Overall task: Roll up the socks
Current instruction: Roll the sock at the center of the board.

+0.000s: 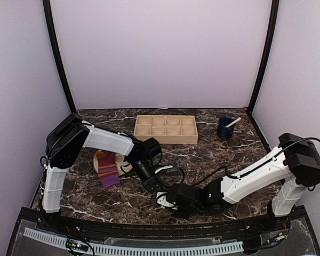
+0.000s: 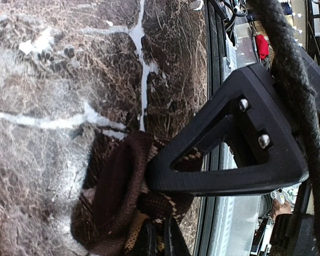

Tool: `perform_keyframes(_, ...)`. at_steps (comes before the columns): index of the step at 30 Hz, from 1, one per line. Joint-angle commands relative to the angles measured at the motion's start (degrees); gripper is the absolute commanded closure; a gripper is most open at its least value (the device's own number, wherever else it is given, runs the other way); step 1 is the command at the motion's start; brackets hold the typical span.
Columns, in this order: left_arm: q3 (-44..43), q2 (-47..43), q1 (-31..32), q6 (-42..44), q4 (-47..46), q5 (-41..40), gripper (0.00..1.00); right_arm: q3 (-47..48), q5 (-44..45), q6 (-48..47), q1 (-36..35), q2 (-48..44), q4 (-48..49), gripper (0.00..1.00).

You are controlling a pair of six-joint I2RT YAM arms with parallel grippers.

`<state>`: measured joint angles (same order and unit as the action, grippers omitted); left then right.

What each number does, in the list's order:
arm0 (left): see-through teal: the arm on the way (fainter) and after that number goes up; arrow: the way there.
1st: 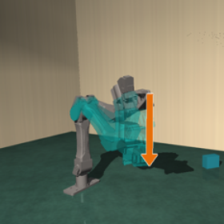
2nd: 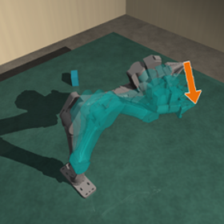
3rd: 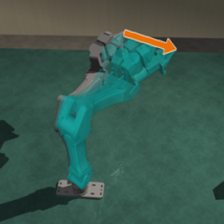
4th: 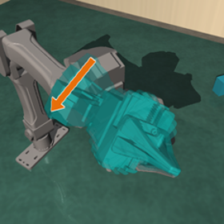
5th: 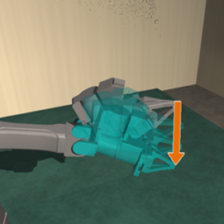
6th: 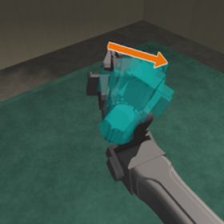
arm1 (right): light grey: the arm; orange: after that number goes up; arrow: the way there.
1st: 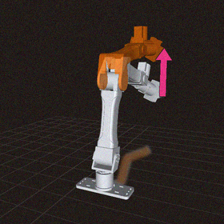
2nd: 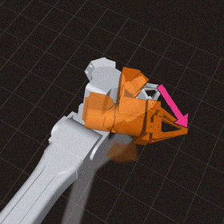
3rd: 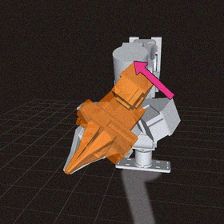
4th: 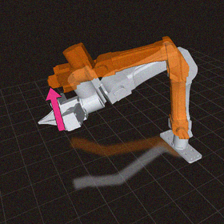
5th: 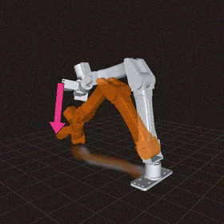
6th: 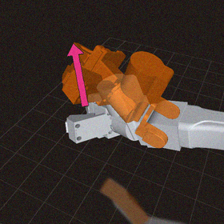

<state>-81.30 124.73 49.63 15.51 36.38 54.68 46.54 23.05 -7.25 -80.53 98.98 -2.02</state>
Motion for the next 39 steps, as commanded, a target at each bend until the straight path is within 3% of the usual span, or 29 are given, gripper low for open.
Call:
perform_keyframes(1, 1.3, 3.4, 0.6, 1.2, 2.8, -5.6, 1.0, 0.9, -4.2, 0.1, 2.3, 2.9, -3.7, 0.77)
perform_keyframes(4, 1.2, 3.3, 0.2, 0.4, 2.7, -5.5, 1.0, 1.3, -6.6, 0.8, 3.2, 3.4, -4.9, 0.81)
perform_keyframes(5, 1.3, 3.2, -1.1, -1.8, 1.6, -5.6, 0.87, 1.6, -9.8, 1.9, 4.6, 3.6, -5.8, 0.83)
perform_keyframes(12, 3.7, -0.9, -3.6, -5.6, -3.3, -6.8, 0.71, 1.5, -16.0, 4.6, 8.0, 2.8, -6.3, 0.86)
perform_keyframes(24, 9.1, -7.3, -6.7, -12.1, -11.6, -9.6, 0.63, 2.5, -24.3, 7.6, 11.2, 3.4, -6.9, 0.86)
perform_keyframes(39, 25.9, -20.8, -9.5, -33.9, -33.2, -9.5, 0.51, 2.9, -28.9, 10.5, 12.0, 5.3, -6.2, 0.86)
